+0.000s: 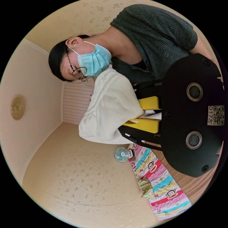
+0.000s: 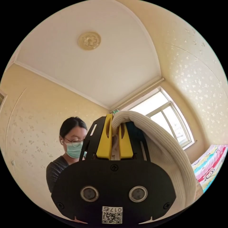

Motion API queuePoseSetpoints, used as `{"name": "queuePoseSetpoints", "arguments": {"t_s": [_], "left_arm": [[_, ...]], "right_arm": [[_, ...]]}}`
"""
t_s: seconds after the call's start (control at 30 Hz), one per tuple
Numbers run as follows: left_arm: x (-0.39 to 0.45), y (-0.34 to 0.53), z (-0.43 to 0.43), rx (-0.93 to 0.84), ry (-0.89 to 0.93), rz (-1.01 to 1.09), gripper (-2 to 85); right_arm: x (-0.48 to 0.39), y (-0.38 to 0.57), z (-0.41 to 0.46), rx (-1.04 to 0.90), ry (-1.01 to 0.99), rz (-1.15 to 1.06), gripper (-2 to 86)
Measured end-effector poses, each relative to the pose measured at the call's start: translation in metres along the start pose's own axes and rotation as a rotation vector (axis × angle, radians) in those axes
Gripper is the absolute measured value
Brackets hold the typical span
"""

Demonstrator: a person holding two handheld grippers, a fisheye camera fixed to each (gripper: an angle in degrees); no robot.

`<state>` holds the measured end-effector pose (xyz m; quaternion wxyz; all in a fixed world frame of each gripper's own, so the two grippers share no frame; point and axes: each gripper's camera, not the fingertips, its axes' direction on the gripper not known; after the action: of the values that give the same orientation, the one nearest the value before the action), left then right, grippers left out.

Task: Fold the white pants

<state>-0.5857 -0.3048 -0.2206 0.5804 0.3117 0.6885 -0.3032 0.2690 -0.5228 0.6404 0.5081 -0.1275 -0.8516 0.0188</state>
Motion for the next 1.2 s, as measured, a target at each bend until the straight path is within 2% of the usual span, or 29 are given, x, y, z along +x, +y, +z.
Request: {"name": "queuePoseSetpoints", "arguments": {"t_s": [0.1,0.17,0.23,0.3,0.37,0.4,0.43,0.47,0.5,0.57,0.63,0.7,0.77,0.83,0.93,1.13,1.2], "left_arm": [[-0.067,0.022,-0.037,-0.026,-0.041,-0.237,3.4],[-0.130,0.052,-0.063,-0.033,-0.081,-0.454,3.3],[-0.179,0.080,-0.090,-0.014,-0.125,-0.641,3.3],[-0.224,0.108,-0.129,0.037,-0.175,-0.777,3.5],[-0.281,0.146,-0.197,-0.011,-0.461,-0.854,3.6],[-0.297,0.160,-0.215,-0.034,-0.549,-0.890,3.7],[-0.330,0.197,-0.252,-0.068,-0.697,-1.016,3.8],[-0.361,0.246,-0.292,-0.073,-0.793,-1.236,3.9],[-0.374,0.274,-0.313,-0.070,-0.826,-1.363,4.1],[-0.388,0.374,-0.389,0.024,-0.851,-1.786,4.7],[-0.379,0.413,-0.423,0.147,-0.794,-1.887,4.7],[-0.380,0.431,-0.439,0.150,-0.734,-1.902,4.3],[-0.399,0.440,-0.445,-0.014,-0.653,-1.930,4.6],[-0.423,0.440,-0.442,-0.121,-0.581,-1.933,5.7],[-0.477,0.430,-0.433,-0.194,-0.463,-1.916,6.8],[-0.608,0.387,-0.403,-0.089,-0.217,-1.954,7.4],[-0.640,0.374,-0.396,-0.038,-0.148,-1.981,6.9]], "right_arm": [[0.084,0.008,0.040,-0.072,0.177,0.086,-0.1],[0.163,0.019,0.062,-0.136,0.191,0.231,0.3],[0.290,0.048,0.107,-0.196,0.161,0.567,1.3],[0.375,0.078,0.164,-0.310,0.261,0.690,3.4],[0.448,0.119,0.219,-0.472,0.387,0.814,6.2],[0.485,0.153,0.246,-0.592,0.479,0.930,13.0],[0.512,0.185,0.264,-0.675,0.583,1.013,20.8],[0.521,0.199,0.270,-0.705,0.622,1.030,25.2],[0.534,0.224,0.276,-0.740,0.660,1.024,29.0],[0.547,0.267,0.267,-0.758,0.684,1.028,25.6],[0.563,0.340,0.222,-0.773,0.650,1.133,19.2],[0.566,0.401,0.164,-0.703,0.647,1.296,17.9],[0.553,0.456,0.095,-0.578,0.665,1.433,17.5],[0.514,0.515,0.007,-0.373,0.767,1.628,16.8],[0.458,0.561,-0.076,-0.158,0.878,1.799,17.0],[0.393,0.568,-0.177,0.136,1.066,1.891,18.6],[0.396,0.554,-0.200,0.145,1.114,1.887,19.2]]}}
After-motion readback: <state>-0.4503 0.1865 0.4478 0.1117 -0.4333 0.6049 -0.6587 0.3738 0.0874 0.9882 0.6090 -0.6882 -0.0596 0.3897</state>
